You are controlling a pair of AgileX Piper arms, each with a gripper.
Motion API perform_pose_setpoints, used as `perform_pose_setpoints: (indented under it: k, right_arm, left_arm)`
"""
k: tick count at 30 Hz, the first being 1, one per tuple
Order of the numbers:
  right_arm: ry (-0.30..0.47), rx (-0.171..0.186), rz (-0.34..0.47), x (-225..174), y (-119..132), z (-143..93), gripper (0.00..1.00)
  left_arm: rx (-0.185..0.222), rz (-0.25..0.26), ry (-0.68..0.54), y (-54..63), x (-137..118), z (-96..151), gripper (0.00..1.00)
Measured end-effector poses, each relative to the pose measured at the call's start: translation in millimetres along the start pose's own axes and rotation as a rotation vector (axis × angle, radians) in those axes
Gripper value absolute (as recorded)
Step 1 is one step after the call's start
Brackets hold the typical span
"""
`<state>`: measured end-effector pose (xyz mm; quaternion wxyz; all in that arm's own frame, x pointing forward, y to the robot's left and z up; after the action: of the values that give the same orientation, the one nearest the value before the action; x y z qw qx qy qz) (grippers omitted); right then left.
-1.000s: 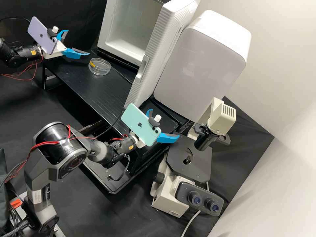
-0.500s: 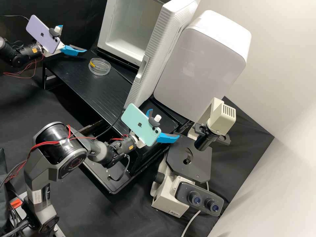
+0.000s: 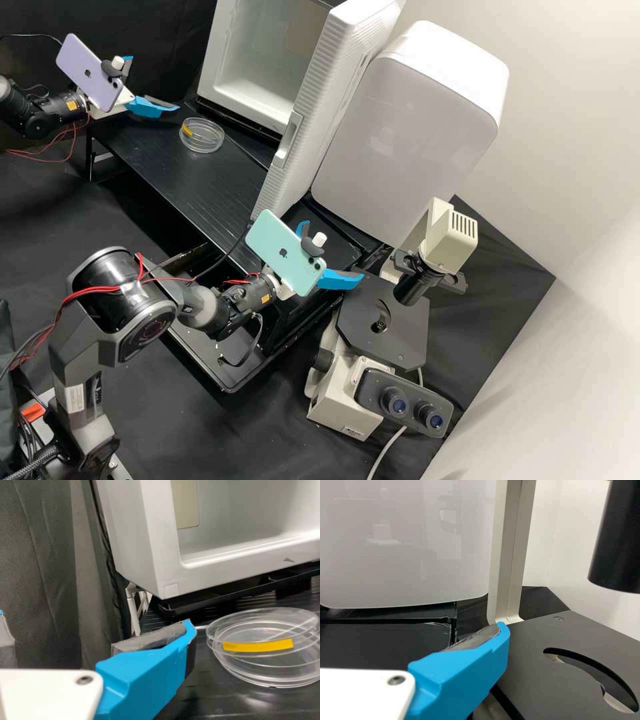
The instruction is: Place the petri dish in the incubator
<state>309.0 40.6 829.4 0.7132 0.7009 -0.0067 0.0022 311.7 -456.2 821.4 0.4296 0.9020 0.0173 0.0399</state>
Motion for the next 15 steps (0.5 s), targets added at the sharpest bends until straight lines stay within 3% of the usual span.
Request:
perform_pose_setpoints:
  k: [9,15]
  right_arm:
    - [0.000,0.000,0.000,0.0,0.0,0.0,1.00]
    - [0.000,0.000,0.000,0.0,0.0,0.0,1.00]
  left_arm:
    - [-0.055,-0.010,-0.006,9.0,-13.5,-3.3,1.00]
    - [-0.141,0.035,0.015,27.4,-31.6,-16.8,1.00]
